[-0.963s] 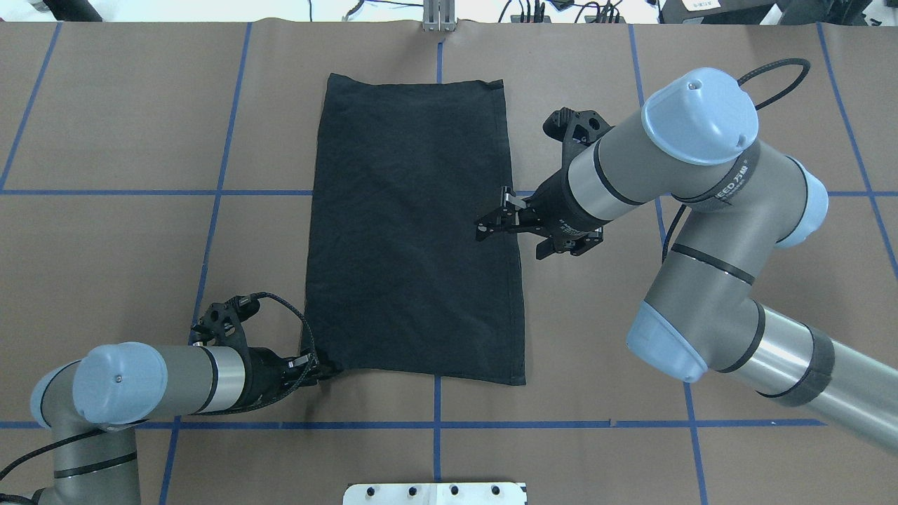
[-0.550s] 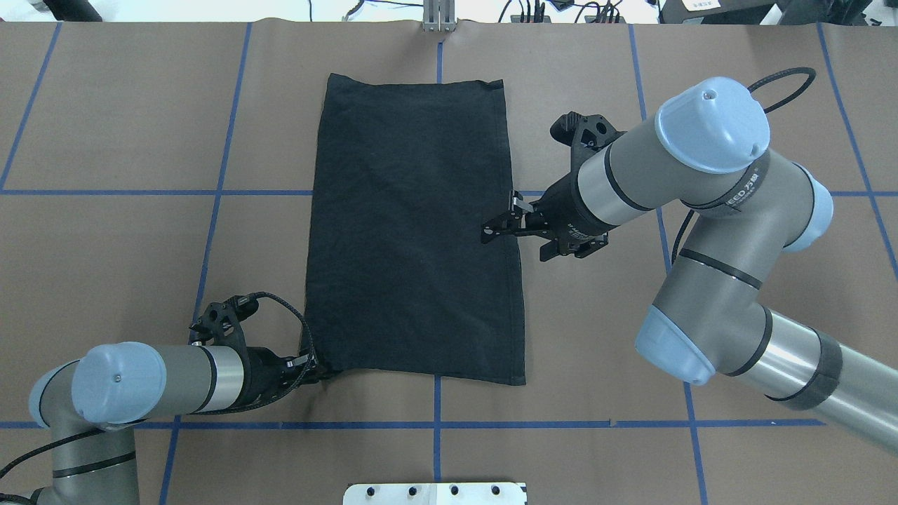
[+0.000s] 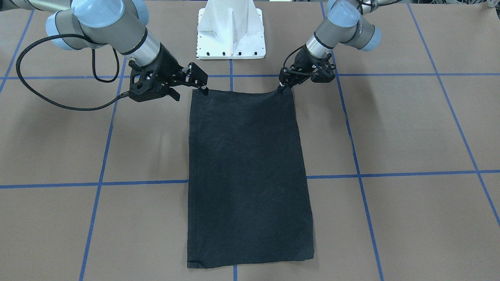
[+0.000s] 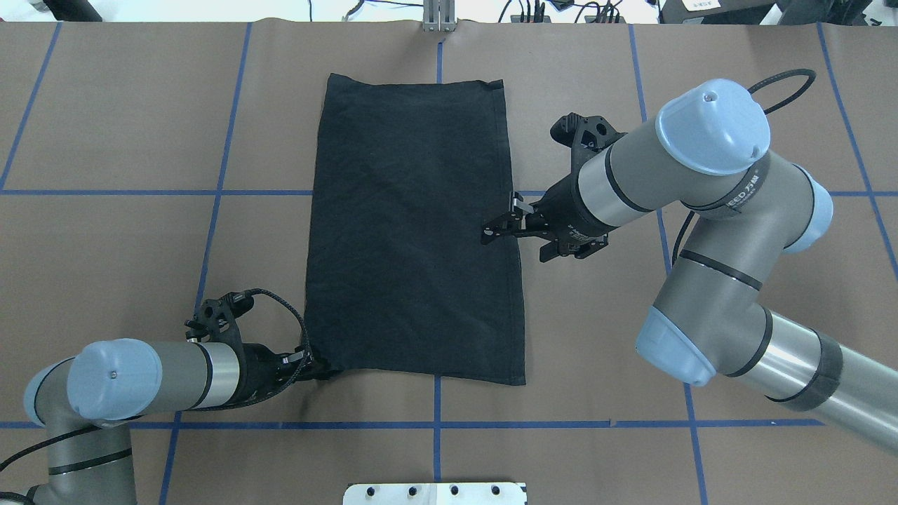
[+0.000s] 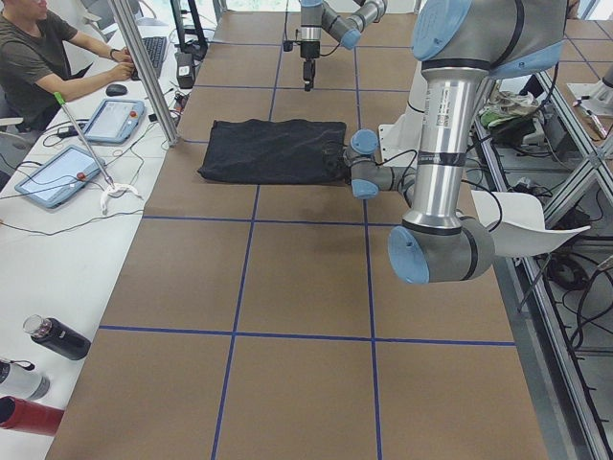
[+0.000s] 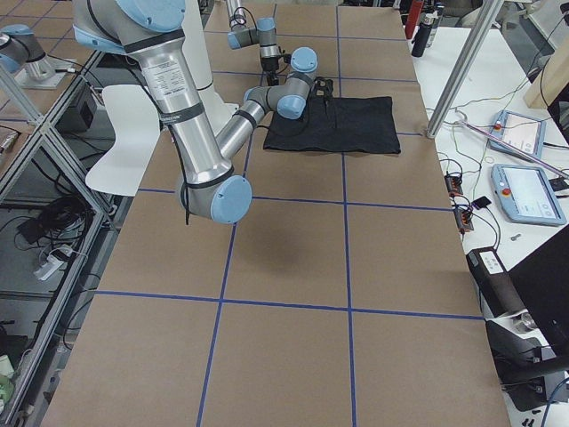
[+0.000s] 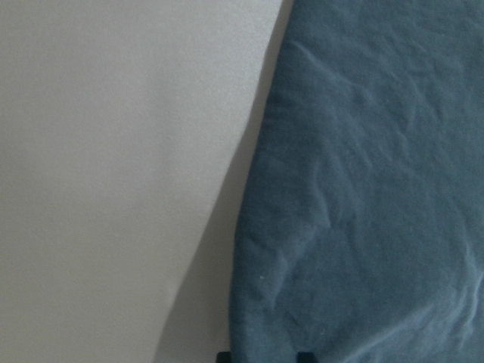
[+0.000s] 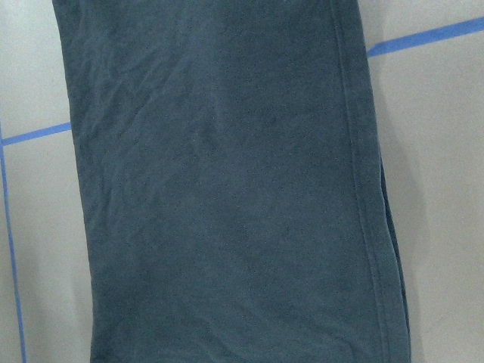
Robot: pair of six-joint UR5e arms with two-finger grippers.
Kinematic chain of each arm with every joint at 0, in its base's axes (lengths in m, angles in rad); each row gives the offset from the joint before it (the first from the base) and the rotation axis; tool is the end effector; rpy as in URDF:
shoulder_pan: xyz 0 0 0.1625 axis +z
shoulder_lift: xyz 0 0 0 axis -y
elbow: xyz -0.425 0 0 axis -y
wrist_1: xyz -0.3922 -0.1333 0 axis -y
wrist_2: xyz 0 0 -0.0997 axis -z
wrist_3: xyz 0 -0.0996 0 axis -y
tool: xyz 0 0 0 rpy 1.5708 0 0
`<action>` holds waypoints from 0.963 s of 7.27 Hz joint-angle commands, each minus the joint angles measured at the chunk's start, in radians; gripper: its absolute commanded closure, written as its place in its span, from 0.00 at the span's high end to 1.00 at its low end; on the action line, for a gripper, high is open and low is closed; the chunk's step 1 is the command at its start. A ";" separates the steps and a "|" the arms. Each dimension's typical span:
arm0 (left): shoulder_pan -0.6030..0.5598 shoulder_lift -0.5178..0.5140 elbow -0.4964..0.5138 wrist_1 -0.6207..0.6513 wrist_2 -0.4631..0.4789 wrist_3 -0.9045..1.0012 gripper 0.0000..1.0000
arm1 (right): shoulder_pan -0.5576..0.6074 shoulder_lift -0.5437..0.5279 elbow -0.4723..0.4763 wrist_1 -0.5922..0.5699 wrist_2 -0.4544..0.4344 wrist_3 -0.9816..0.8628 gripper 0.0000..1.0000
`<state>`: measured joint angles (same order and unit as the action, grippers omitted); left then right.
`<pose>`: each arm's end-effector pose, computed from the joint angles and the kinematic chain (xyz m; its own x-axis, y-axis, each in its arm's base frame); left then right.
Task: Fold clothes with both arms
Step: 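Grasp the near corner with left gripper while right gripper moves toward the robot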
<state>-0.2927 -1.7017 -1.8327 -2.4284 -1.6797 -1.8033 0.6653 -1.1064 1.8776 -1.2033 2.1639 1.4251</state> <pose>0.4847 -0.2740 0.3703 0.2501 -0.3146 -0.9157 0.2525 0.9342 -0.2520 -0.4149 -0.4243 0.2132 0.3423 0.1156 0.9324 -0.0635 0.9930 -0.0998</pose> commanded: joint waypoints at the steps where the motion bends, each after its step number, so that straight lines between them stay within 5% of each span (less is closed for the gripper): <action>1: -0.006 -0.001 0.000 0.000 0.000 0.002 0.39 | -0.001 -0.003 0.000 0.001 0.001 0.000 1.00; 3: -0.008 0.000 -0.016 0.000 0.012 0.001 0.00 | -0.012 -0.004 -0.002 0.001 -0.002 0.002 1.00; 7: -0.008 -0.004 -0.095 0.069 0.031 -0.008 0.00 | -0.111 -0.006 0.002 -0.001 -0.092 0.238 1.00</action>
<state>-0.3006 -1.7057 -1.8930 -2.3835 -1.6475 -1.8107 0.6008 -1.1110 1.8786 -1.2020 2.1276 1.5652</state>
